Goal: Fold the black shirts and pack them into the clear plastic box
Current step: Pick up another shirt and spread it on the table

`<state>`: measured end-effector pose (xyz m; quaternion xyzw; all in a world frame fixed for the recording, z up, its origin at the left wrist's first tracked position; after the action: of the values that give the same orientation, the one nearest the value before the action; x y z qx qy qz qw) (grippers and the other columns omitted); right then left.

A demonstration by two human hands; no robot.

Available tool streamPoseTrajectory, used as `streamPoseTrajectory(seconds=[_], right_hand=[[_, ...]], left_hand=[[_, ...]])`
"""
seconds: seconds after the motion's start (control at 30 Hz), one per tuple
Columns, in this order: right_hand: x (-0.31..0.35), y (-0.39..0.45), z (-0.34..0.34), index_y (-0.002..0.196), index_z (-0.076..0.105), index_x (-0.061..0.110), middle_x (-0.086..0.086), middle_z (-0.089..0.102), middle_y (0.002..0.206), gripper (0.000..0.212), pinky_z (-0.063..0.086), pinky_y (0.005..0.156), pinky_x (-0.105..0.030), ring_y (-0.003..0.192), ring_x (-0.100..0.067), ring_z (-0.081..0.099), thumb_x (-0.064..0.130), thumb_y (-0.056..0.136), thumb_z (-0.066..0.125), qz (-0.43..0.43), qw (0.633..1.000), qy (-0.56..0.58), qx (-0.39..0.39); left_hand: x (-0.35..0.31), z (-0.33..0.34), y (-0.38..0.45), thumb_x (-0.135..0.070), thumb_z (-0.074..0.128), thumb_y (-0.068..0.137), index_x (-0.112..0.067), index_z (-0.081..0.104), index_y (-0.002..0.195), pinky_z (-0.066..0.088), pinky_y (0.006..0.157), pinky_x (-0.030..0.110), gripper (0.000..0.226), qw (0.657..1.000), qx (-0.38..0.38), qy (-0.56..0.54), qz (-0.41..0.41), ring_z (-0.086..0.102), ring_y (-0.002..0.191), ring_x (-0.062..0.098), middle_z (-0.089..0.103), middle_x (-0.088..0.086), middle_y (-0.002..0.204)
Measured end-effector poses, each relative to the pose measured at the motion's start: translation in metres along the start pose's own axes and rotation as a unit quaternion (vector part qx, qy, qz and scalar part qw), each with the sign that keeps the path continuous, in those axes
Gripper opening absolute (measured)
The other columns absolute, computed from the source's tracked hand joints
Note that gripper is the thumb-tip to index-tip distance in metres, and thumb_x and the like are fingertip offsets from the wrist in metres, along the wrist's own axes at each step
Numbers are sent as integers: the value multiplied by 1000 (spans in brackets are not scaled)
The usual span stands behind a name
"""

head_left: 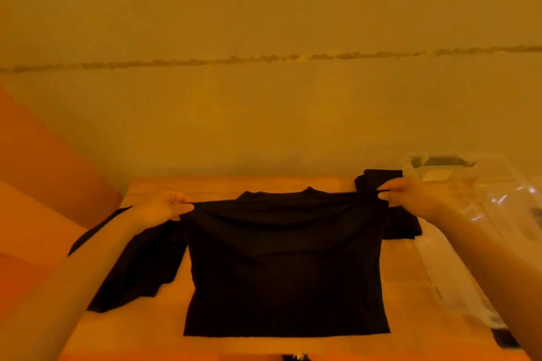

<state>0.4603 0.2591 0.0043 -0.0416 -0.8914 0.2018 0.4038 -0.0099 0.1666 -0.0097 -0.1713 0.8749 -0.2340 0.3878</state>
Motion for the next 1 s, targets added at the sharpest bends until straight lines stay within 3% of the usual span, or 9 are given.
streamPoseTrajectory(seconds=[0.07, 0.13, 0.27, 0.33, 0.4, 0.53, 0.63, 0.77, 1.0], right_hand=[[0, 44, 3, 77, 65, 13, -13, 66, 85, 16, 51, 68, -21, 79, -18, 64, 2, 87, 60, 3, 1000, -21, -17], [1, 81, 10, 95, 67, 4, -23, 67, 98, 13, 49, 66, -24, 74, -20, 64, 3, 90, 55, 1, 995, -84, -52], [10, 93, 45, 132, 48, 7, -17, 56, 127, 38, 46, 80, -34, 107, -31, 57, 4, 94, 43, 3, 974, -193, -117], [8, 73, 88, 134, 44, 9, -13, 50, 134, 39, 44, 93, -32, 118, -26, 52, 11, 96, 45, -26, 976, -198, -88], [0, 49, 138, 144, 31, 13, -6, 32, 150, 49, 27, 111, -29, 137, -19, 31, 20, 97, 44, -69, 969, -238, -21], [-43, 19, 193, 149, 9, 18, -1, 2, 157, 58, 2, 114, -30, 142, -14, -6, 44, 98, 22, -110, 935, -337, 27], [-74, 7, 192, 144, 21, 13, -5, 20, 153, 68, 7, 115, -33, 140, -18, 14, 53, 95, -2, -105, 917, -385, 7], [-84, 5, 176, 143, 11, 15, -2, 14, 153, 73, 5, 115, -36, 141, -17, 9, 59, 90, -12, -109, 909, -402, -16], [-57, -1, 204, 143, 25, 13, -6, 28, 150, 68, 24, 108, -42, 137, -21, 23, 52, 96, -4, -153, 895, -419, 9]], left_hand=[[7, -4, 37, -24, 56, 92, -20, 59, 89, 47, 60, 21, 6, 999, -24, -11, -41, 64, 70, 10, 65, 4, 86], [19, -9, 69, -24, 54, 93, -12, 60, 106, 47, 77, 31, 19, 993, -101, 2, -66, 64, 95, 21, 64, 14, 105], [8, 32, 65, -9, 48, 92, 3, 53, 124, 41, 94, 44, 34, 956, -270, 114, 2, 52, 113, 41, 55, 26, 124], [-14, 87, 44, -18, 48, 89, -2, 57, 121, 42, 96, 42, 37, 944, -259, 172, 111, 56, 113, 38, 58, 22, 122], [-17, 144, 31, -32, 42, 88, -8, 57, 124, 37, 98, 39, 46, 933, -201, 247, 167, 52, 120, 32, 55, 16, 130], [29, 189, 32, -48, 13, 96, -15, 38, 139, 30, 105, 45, 60, 927, -141, 331, 107, 29, 136, 28, 39, 13, 145], [56, 186, 32, -50, 3, 96, -15, 30, 143, 27, 107, 47, 64, 932, -136, 325, 81, 23, 139, 28, 32, 13, 149], [53, 185, 29, -51, 4, 96, -15, 28, 144, 26, 108, 47, 65, 927, -136, 336, 91, 21, 139, 28, 29, 14, 150], [44, 192, 34, -45, 18, 95, -12, 31, 143, 23, 108, 46, 59, 907, -141, 372, 134, 26, 138, 29, 33, 13, 149]])
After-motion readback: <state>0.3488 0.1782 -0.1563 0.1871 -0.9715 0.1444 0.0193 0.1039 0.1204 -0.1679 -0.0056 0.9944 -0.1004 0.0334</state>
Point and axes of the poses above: each hand's wrist, its own y-axis towards the middle knuckle, its own z-axis out of the palm, x = y × z, the point moved 8 cm from there along y, towards the middle knuckle
